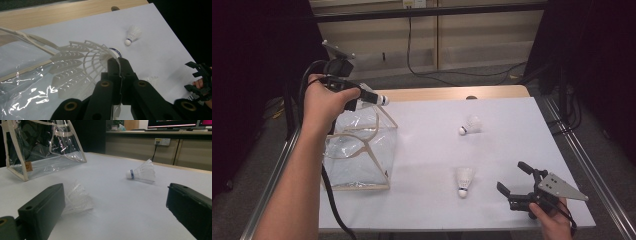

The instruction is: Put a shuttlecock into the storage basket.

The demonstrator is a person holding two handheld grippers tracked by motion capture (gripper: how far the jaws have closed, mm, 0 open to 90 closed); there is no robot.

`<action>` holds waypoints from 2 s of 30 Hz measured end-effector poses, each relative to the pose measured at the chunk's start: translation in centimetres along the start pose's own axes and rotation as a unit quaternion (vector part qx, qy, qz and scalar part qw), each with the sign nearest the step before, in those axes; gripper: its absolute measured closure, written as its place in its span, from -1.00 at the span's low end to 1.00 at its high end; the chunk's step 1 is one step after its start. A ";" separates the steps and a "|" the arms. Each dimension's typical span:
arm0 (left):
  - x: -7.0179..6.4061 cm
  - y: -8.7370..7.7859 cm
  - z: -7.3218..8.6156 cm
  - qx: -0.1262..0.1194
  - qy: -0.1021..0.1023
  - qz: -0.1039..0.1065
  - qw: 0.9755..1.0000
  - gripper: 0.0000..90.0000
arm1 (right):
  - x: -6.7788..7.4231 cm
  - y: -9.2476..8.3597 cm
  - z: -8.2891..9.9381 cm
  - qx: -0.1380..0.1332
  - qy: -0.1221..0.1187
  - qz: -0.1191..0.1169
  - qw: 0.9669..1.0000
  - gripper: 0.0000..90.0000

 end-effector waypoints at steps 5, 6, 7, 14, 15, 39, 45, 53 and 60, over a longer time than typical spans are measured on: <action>0.2 -0.2 -0.1 -0.002 -0.002 -0.003 1.000 1.00 | 0.0 0.0 0.0 0.000 0.000 0.000 1.000 -0.96; 0.2 -0.2 -0.1 -0.003 -0.002 -0.003 1.000 1.00 | 0.0 0.0 0.0 0.000 0.000 0.000 1.000 -0.96; 0.3 -0.3 -0.1 -0.003 -0.002 -0.003 1.000 1.00 | 0.0 0.0 0.0 0.000 0.000 0.000 1.000 -0.96; 0.8 -0.6 -0.1 -0.004 -0.006 -0.010 1.000 1.00 | 0.0 0.0 0.0 0.000 0.000 0.000 1.000 -0.96; 0.9 -0.7 -0.1 -0.004 -0.004 -0.011 1.000 1.00 | 0.0 0.0 0.0 0.000 0.000 0.000 1.000 -0.96; 2.7 -1.3 0.0 -0.007 -0.025 -0.038 0.999 1.00 | 0.0 0.0 0.0 0.002 0.000 0.001 1.000 -0.96; 3.2 -1.4 0.1 -0.004 -0.027 -0.043 0.999 1.00 | 0.0 0.0 0.0 0.001 0.000 0.001 1.000 -0.96; 4.1 -1.3 0.4 -0.003 -0.035 -0.052 0.998 1.00 | 0.0 0.0 0.0 0.001 0.000 0.000 1.000 -0.96; 4.8 -1.0 0.7 0.002 -0.037 -0.061 0.997 1.00 | 0.0 0.0 0.0 0.001 0.000 0.001 1.000 -0.96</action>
Point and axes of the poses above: each handheld gripper's, and its own axes: y roughly forward along the jaws, z roughly out of its underside, x roughly to its left, the point moved 5 cm from there along y, roughly forward along the jaws, and after that the axes turned 2 degrees about -z, right-handed, at the moved point
